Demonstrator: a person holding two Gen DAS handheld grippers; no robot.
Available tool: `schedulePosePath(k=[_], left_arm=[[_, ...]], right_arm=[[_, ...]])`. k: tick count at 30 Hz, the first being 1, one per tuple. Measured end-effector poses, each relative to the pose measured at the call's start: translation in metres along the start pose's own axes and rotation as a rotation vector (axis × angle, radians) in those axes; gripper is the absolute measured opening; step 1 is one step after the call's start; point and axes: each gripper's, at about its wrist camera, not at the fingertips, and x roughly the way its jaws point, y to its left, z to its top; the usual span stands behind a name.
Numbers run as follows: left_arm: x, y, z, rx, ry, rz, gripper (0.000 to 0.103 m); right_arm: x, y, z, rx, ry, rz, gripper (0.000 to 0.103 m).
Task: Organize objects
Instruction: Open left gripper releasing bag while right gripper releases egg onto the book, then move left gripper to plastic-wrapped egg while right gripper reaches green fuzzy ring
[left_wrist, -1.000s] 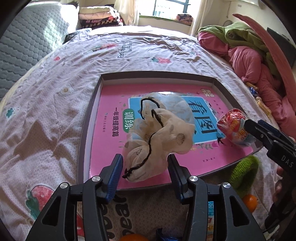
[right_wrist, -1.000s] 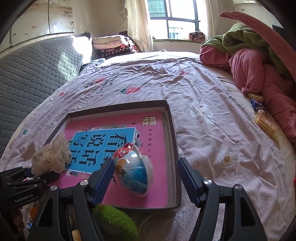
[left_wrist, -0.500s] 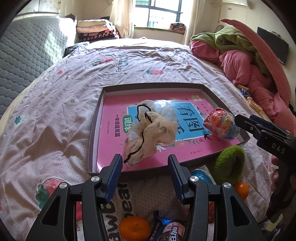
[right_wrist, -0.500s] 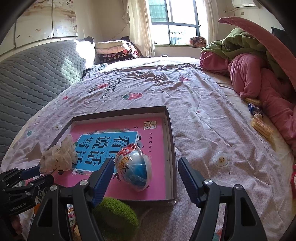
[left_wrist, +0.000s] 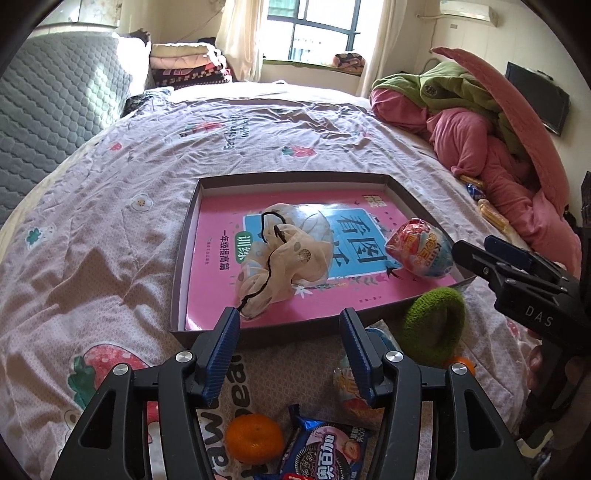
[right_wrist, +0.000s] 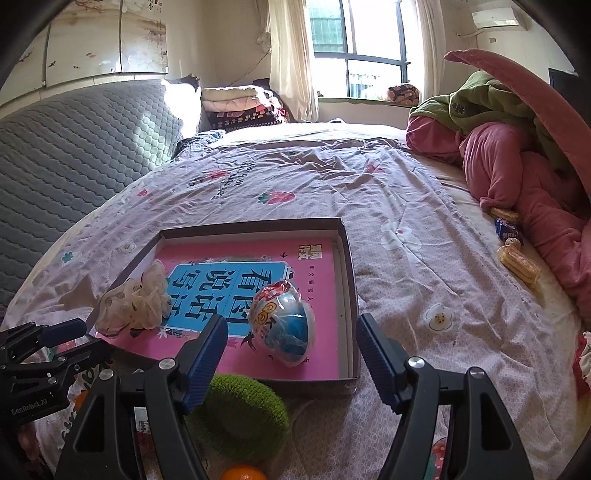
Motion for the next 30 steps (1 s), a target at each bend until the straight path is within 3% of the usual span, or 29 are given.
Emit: schedulePosePath(k=[18,30], left_arm=[[-0.005,-0.024,-0.013,0.033,0.028,-0.081,0.058],[-0.01,-0.038,-0.025,0.08,0.034,-0.084,0.058]], right_arm=[[-0.014,-0.002,-0.011,-0.033,0.008,0.002,0.071],[-0.017,-0.004,-0.019,-0.048,0.035,0.02,0.071]])
